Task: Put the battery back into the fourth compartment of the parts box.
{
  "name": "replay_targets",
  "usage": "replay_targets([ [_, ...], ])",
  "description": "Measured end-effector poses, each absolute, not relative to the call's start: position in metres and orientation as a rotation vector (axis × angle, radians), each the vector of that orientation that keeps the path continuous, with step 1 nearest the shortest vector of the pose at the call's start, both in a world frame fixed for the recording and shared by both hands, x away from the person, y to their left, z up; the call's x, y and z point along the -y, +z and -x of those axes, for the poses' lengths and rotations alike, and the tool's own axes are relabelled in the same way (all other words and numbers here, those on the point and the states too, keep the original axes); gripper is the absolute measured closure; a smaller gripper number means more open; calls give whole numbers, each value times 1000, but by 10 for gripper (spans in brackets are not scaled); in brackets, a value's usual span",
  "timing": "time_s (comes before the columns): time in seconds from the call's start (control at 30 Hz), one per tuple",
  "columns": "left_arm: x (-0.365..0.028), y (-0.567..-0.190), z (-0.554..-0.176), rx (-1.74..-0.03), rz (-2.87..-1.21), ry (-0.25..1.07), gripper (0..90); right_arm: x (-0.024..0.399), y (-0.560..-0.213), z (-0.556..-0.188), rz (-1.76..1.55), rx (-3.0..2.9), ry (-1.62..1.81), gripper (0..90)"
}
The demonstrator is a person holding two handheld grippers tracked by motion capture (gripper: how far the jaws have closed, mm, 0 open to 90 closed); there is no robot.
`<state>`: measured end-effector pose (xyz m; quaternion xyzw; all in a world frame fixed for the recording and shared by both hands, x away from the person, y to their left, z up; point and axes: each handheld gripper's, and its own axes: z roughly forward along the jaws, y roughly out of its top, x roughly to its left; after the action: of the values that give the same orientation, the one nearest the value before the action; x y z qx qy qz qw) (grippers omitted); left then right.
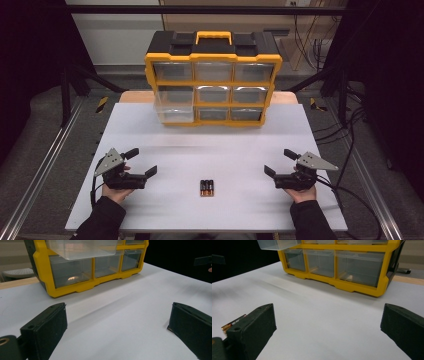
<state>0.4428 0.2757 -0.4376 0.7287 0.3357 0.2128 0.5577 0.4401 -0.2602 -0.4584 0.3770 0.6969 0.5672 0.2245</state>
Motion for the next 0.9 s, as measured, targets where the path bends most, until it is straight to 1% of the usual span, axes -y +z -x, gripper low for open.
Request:
replay_targets([
  [0.4, -267, -436, -442, -788, -1731, 484, 14, 259, -459, -440, -1035, -1932, 1561, 4],
  [0.9, -231, -434, -437, -757, -1743, 416, 16, 261, -458, -439, -1031, -1924, 1562, 3],
])
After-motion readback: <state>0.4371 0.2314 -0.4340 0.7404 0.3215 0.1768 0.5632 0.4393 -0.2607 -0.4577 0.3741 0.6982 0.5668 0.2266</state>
